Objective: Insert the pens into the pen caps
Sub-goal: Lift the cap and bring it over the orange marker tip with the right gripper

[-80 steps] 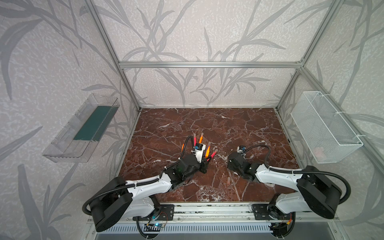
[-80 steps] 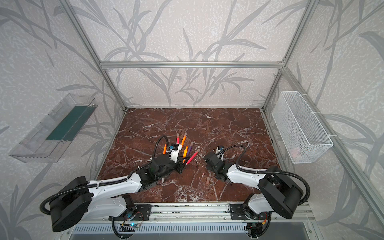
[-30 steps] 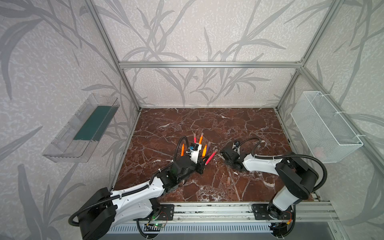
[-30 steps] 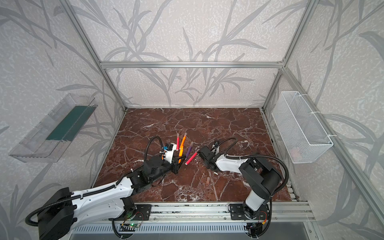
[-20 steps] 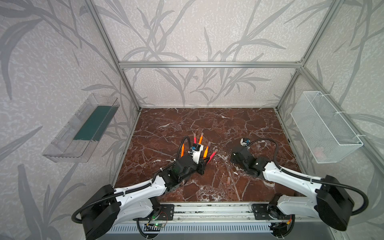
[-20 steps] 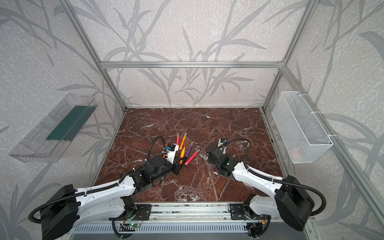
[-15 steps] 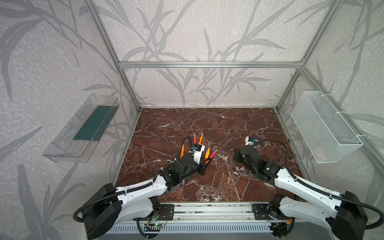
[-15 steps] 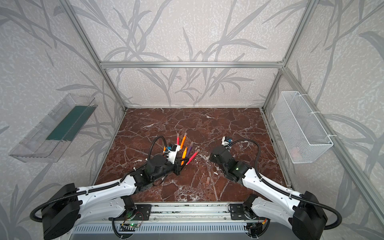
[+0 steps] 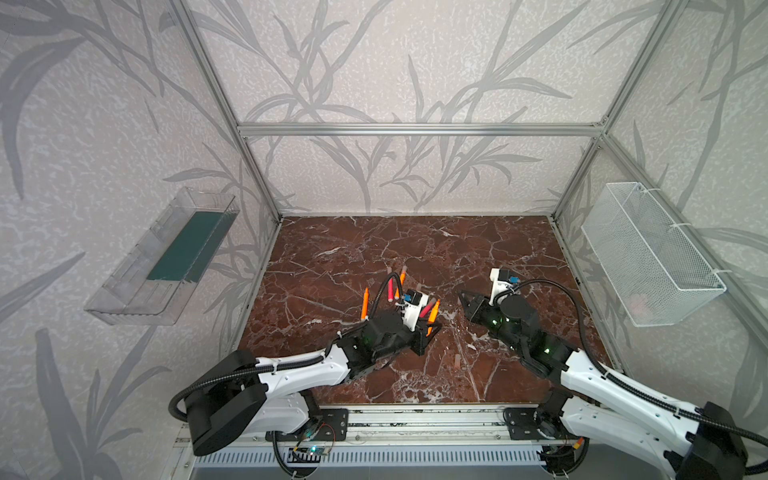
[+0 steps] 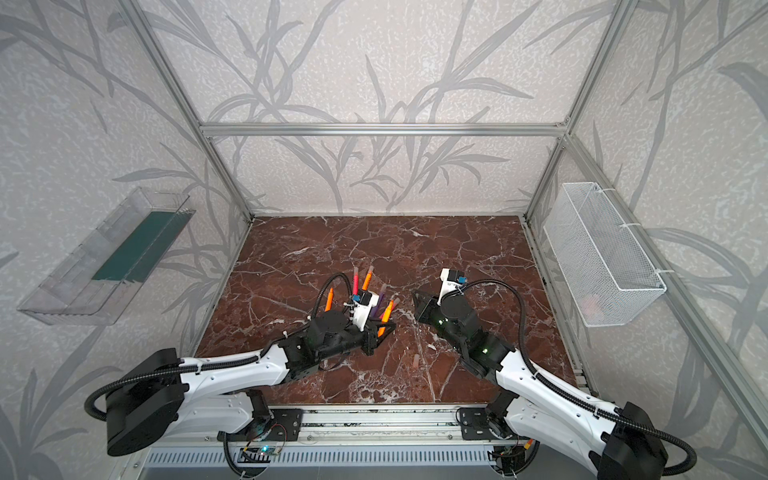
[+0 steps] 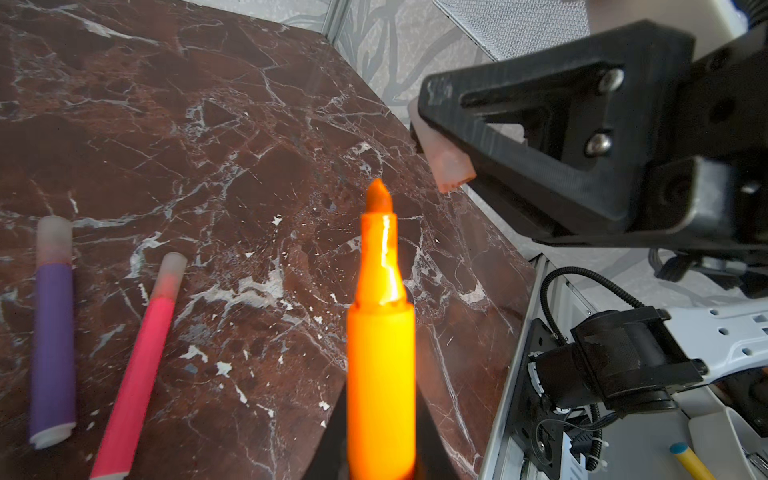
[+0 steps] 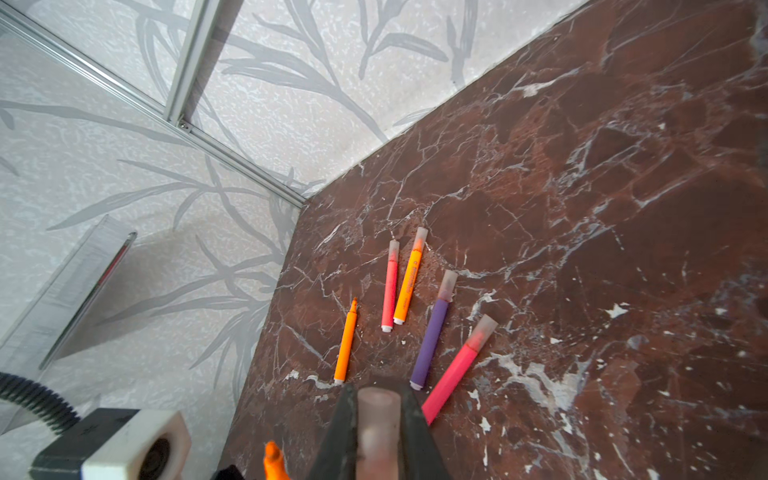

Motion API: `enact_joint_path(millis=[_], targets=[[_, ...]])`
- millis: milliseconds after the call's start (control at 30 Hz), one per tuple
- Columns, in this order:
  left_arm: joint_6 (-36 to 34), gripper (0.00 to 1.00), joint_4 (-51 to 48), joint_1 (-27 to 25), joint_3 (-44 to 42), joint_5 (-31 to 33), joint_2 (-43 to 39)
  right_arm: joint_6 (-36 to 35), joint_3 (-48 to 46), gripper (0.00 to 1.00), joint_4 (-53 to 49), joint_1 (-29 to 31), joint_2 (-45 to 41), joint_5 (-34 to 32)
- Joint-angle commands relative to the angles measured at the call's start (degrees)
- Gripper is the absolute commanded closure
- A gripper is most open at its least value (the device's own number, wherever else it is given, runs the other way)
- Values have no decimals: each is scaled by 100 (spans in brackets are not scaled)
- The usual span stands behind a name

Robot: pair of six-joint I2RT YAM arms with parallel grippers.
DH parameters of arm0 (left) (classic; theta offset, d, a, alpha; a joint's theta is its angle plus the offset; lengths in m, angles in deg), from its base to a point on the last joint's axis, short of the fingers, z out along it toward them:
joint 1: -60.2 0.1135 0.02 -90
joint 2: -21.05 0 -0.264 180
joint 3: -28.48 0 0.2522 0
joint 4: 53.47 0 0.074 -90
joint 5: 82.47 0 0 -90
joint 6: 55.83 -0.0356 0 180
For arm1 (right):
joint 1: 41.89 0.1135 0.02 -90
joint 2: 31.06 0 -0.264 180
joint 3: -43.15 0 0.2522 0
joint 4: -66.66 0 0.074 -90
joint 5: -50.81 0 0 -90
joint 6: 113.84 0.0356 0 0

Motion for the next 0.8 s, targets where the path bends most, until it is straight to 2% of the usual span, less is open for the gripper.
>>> enact_joint_path(millis=[0, 367, 767], targets=[[120, 100, 386, -52, 243, -117, 184, 126, -37, 100, 736, -20, 107, 358], [270, 100, 747, -145, 456, -358, 684, 217, -30, 100, 1039, -20, 308, 548], [262, 100, 792, -184, 406, -292, 661, 222, -116, 100, 990, -20, 308, 413]])
